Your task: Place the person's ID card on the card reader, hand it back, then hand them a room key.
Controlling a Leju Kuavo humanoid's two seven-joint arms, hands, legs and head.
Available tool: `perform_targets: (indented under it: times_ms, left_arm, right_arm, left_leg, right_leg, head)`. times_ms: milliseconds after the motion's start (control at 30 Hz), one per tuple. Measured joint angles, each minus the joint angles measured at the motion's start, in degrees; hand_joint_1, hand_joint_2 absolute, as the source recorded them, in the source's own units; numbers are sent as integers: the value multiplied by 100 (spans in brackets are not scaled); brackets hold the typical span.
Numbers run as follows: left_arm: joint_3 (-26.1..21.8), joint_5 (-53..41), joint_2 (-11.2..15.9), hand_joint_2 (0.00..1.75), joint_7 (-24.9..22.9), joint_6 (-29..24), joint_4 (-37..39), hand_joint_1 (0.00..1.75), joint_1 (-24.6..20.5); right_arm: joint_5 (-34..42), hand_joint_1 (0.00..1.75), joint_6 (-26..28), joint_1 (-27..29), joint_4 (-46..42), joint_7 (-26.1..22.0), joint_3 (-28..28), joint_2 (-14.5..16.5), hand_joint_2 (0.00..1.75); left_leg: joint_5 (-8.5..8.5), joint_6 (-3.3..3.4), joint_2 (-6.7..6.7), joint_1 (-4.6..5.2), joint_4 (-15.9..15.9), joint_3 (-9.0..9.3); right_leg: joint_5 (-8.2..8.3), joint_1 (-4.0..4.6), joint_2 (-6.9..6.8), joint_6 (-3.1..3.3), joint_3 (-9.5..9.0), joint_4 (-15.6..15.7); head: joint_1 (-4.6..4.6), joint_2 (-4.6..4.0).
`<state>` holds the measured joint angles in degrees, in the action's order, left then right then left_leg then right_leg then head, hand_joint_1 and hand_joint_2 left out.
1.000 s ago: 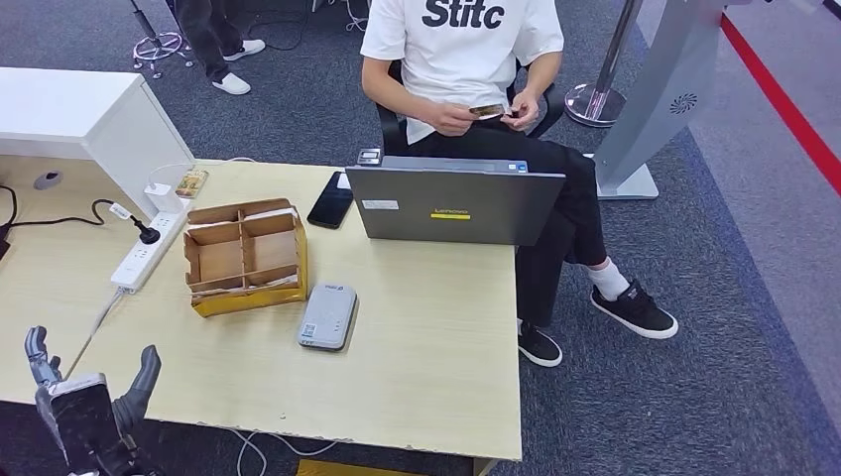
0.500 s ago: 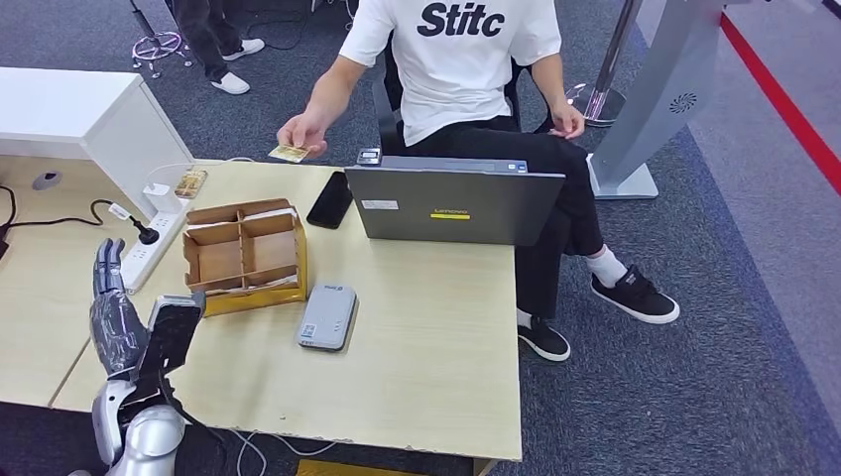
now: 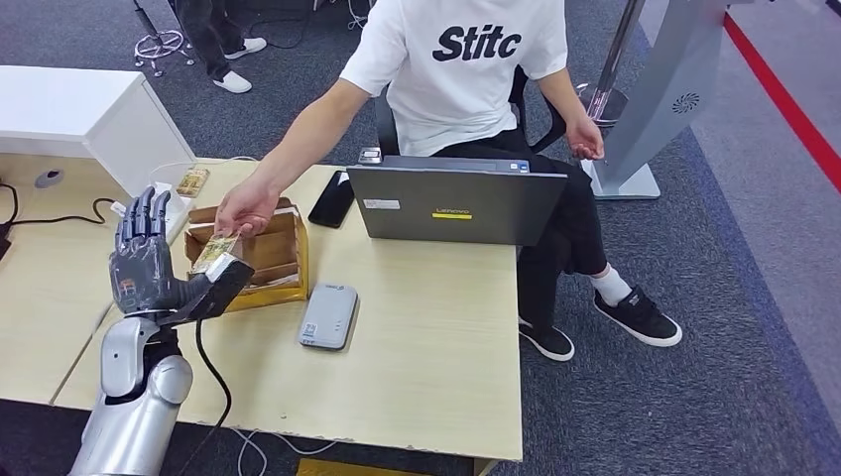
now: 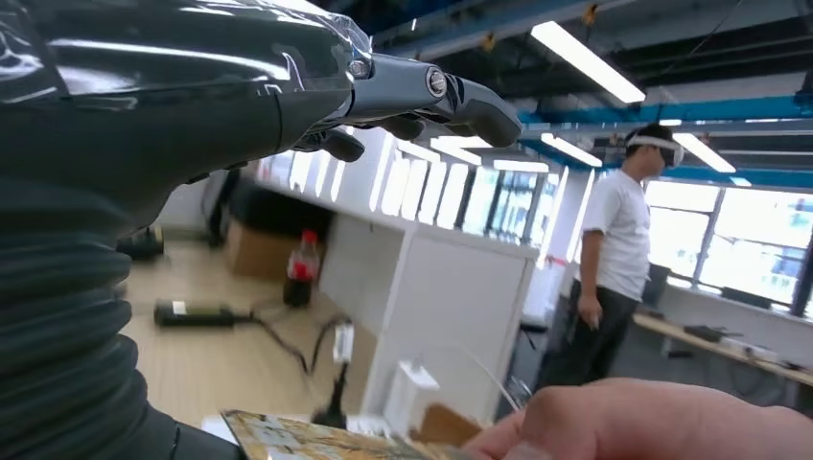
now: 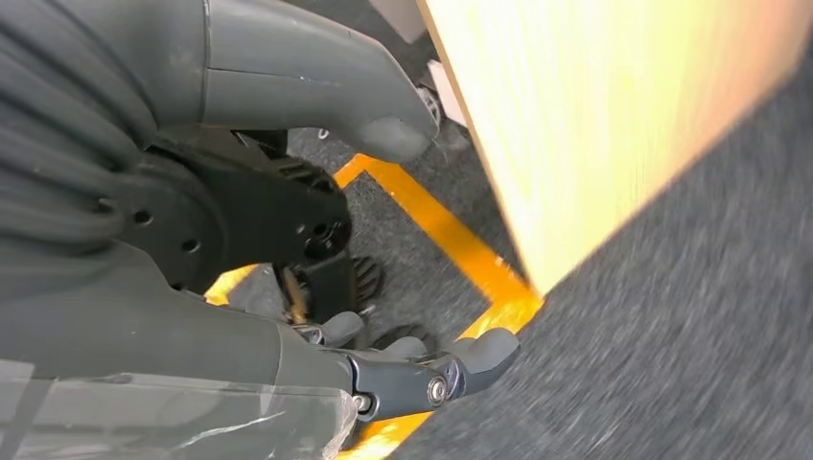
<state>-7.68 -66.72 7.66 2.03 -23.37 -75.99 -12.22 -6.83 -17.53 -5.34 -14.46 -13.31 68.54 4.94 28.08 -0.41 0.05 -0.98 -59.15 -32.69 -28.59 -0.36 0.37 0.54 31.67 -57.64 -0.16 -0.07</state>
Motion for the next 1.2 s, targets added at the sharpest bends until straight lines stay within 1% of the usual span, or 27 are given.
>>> perform_targets:
  times_ms: [67, 100, 267, 300, 333, 400, 433, 467, 800, 933, 1067, 1200]
  left_arm:
    - [120, -706, 144, 175, -333, -13, 156, 0, -148]
    - [155, -899, 191, 175, -410, -24, 195, 0, -181]
    - [222, -1018, 370, 175, -443, -119, 235, 0, -172]
    - [222, -989, 406, 175, -435, -162, 235, 10, -141]
    - [222, -953, 445, 175, -424, -212, 235, 51, -99]
    - [222, -881, 510, 175, -387, -294, 235, 138, -10]
    - [222, -857, 533, 175, -368, -320, 235, 172, 30]
    - [222, -840, 546, 175, -343, -338, 235, 175, 63]
    - [221, -773, 594, 175, -276, -376, 224, 175, 214]
    - [221, -726, 576, 175, -136, -404, 182, 175, 220]
    - [263, -705, 432, 175, 65, -406, 53, 175, 233]
    - [491, -769, 214, 175, 173, -389, -108, 175, 220]
  right_arm:
    - [-175, 0, -121, -44, 6, -167, -111, -11, 175]
    - [-253, 0, -149, -56, 8, -251, -165, -19, 175]
    - [-540, 0, -222, -69, 17, -544, -473, -38, 175]
    - [-569, 0, -211, -69, 21, -560, -523, -38, 175]
    - [-591, 0, -192, -69, 27, -568, -566, -37, 175]
    - [-625, 0, -150, -68, 42, -575, -638, -37, 175]
    - [-635, 0, -137, -69, 49, -578, -668, -37, 175]
    - [-641, 0, -128, -69, 55, -579, -694, -37, 175]
    - [-639, 0, -51, -67, 94, -548, -758, -37, 175]
    - [-639, 0, -37, -66, 107, -540, -762, -35, 175]
    - [-642, 0, -22, -68, 117, -538, -779, -26, 175]
    - [-679, 0, -15, -69, 122, -538, -809, -10, 175]
  left_leg:
    - [-1, -2, 4, 0, 1, 3]
    - [-2, -2, 5, 0, 1, 3]
    - [-2, -3, 4, 0, 2, 0]
    - [-2, -3, 5, 0, 2, 0]
    - [-2, -3, 4, 0, 2, 0]
    - [-2, -3, 3, 0, 2, -1]
    - [-2, -3, 2, 0, 2, -2]
    - [-2, -3, 1, 0, 2, -2]
    - [-3, -3, -2, 0, 2, -3]
    - [-3, -3, -2, 1, 2, -2]
    - [-3, -3, -2, 1, 1, -2]
    - [-3, -3, -2, 2, -1, -2]
  right_leg:
    - [3, 0, 4, 4, 0, -1]
    - [5, 0, 6, 5, 0, -1]
    - [4, 0, 5, 5, 0, -2]
    - [4, 0, 6, 5, 1, -2]
    - [4, 0, 6, 5, 1, -2]
    - [4, 0, 4, 6, 2, -2]
    - [3, 0, 2, 6, 3, -2]
    - [3, 0, 1, 6, 2, -2]
    - [4, 0, -2, 5, 0, -2]
    - [4, 0, -3, 5, 2, -2]
    - [4, -1, -3, 5, 3, -1]
    - [5, -1, -3, 3, 3, 0]
  head:
    - [-4, 0]
    - [-5, 0]
    - [-4, 0]
    - [-4, 0]
    - [-4, 0]
    - [-4, 0]
    - [-4, 0]
    - [-4, 0]
    - [-4, 0]
    - [-4, 0]
    - [-4, 0]
    - [-3, 0]
